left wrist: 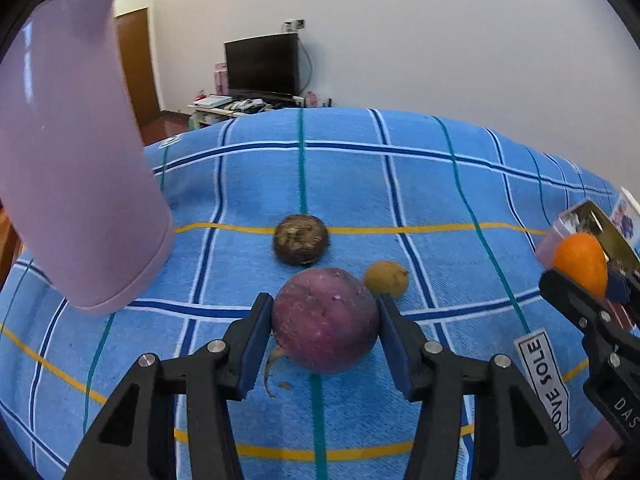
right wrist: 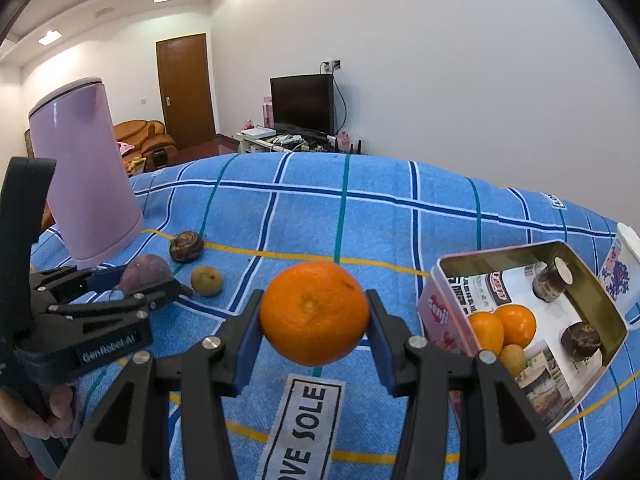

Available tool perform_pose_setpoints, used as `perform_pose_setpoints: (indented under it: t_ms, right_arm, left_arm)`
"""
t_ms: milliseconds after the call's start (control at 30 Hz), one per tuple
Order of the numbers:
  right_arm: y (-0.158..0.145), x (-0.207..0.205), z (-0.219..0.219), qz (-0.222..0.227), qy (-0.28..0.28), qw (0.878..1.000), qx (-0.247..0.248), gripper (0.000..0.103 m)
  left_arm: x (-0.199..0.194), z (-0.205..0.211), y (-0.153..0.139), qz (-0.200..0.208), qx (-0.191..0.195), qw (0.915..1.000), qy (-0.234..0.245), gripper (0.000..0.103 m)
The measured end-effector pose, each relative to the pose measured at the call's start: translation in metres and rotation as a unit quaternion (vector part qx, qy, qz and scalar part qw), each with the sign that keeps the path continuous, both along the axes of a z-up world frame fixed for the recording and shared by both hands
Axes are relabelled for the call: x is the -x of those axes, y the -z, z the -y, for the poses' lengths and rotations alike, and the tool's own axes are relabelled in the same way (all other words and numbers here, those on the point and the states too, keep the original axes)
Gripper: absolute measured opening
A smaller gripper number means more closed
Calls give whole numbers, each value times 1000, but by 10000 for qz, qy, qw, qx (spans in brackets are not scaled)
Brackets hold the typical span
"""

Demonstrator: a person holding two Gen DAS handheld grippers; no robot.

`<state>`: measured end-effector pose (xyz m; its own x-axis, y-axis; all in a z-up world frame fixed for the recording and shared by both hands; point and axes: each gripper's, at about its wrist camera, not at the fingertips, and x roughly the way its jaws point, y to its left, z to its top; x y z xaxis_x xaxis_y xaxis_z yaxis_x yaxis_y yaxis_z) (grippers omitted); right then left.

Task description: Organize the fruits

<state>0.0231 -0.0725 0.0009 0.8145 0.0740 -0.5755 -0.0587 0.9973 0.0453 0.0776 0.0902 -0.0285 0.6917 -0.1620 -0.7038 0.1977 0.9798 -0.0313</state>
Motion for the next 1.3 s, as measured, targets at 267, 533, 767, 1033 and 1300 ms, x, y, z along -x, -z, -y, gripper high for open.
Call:
perform_pose_setpoints:
  t_ms: [267, 533, 767, 1033, 1300]
  right_arm:
    - [-2, 2, 0, 101, -5, 9999, 4, 51]
    - [-6, 6, -6, 327, -57, 9994, 92, 51]
    - [-10, 13, -18, 569, -186, 9977, 328, 51]
    - [-10, 13, -16, 584, -182, 9977, 290, 51]
    - [-10, 15, -16, 533, -200, 9981, 241, 51]
  left_arm:
    - [12, -4, -18, 495, -34, 9985, -245, 54]
    - [13, -8, -23, 616, -51, 9973, -389, 54]
    - [24, -7, -32, 959, -39, 9940, -532, 54]
    - [27, -8, -36, 1127, -67, 9911, -709, 54]
    - [30, -10, -35, 1146, -5, 9901, -813, 54]
